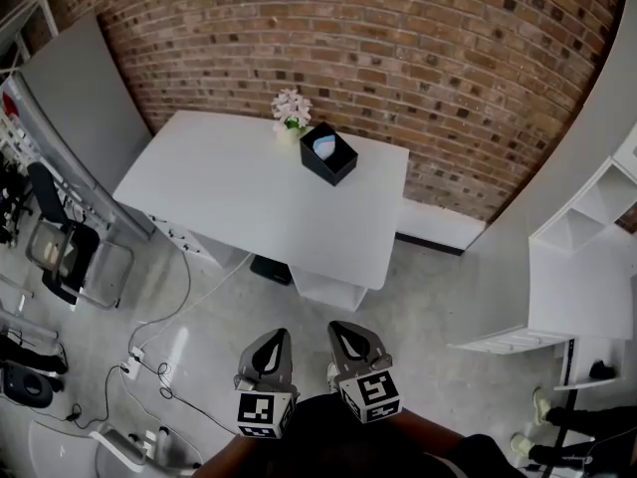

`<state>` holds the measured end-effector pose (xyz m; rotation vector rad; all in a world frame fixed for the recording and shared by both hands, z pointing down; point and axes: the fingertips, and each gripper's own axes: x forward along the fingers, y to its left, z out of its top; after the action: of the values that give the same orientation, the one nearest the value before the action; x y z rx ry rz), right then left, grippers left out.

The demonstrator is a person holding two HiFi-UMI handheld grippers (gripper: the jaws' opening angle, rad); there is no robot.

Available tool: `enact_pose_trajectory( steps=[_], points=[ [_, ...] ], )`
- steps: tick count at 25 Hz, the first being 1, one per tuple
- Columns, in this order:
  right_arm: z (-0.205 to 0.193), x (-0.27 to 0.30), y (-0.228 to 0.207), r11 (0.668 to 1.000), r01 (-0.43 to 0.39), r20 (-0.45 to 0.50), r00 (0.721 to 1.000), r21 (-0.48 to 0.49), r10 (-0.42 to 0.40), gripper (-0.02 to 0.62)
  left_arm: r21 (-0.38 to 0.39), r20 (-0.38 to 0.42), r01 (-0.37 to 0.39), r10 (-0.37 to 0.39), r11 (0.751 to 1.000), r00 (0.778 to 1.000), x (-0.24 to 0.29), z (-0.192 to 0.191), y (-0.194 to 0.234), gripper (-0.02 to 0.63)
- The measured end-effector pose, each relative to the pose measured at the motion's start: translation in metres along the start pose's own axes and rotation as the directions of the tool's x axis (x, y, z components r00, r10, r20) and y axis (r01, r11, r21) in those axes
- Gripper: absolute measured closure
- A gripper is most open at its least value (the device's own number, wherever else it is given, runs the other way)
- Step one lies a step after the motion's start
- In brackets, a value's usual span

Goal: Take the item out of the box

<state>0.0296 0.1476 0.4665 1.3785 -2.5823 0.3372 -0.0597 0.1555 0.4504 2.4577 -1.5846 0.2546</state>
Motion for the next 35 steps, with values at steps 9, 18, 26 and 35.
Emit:
enact_pose_trajectory(
  steps=[9,18,26,35],
  points=[
    [-0.004,0.006,-0.04,0.999,-0.041,-0.022,0.999,0.004,0.041,0.594,-0.004,-0.021,-0.022,0.022,1.0,1.0,0.041,0.001,-0.022,0.601],
    [-0.004,0.016,-0.063,0.999,-0.048,-0.034,0.998,0.021,0.048,0.594,0.007,-0.029,-0.031,0.032,0.999,0.999,0.062,0.009,-0.027,0.601],
    [0.001,0.044,-0.072,0.999,-0.024,-0.033,0.999,0.023,0.025,0.594,0.01,-0.032,0.006,-0.006,1.0,0.999,0.089,0.012,-0.008,0.601],
    [0.02,0.089,-0.095,0.997,0.072,-0.046,0.996,0.013,-0.072,0.594,0.009,-0.02,0.102,-0.102,0.995,0.995,0.142,0.03,0.025,0.601]
  ],
)
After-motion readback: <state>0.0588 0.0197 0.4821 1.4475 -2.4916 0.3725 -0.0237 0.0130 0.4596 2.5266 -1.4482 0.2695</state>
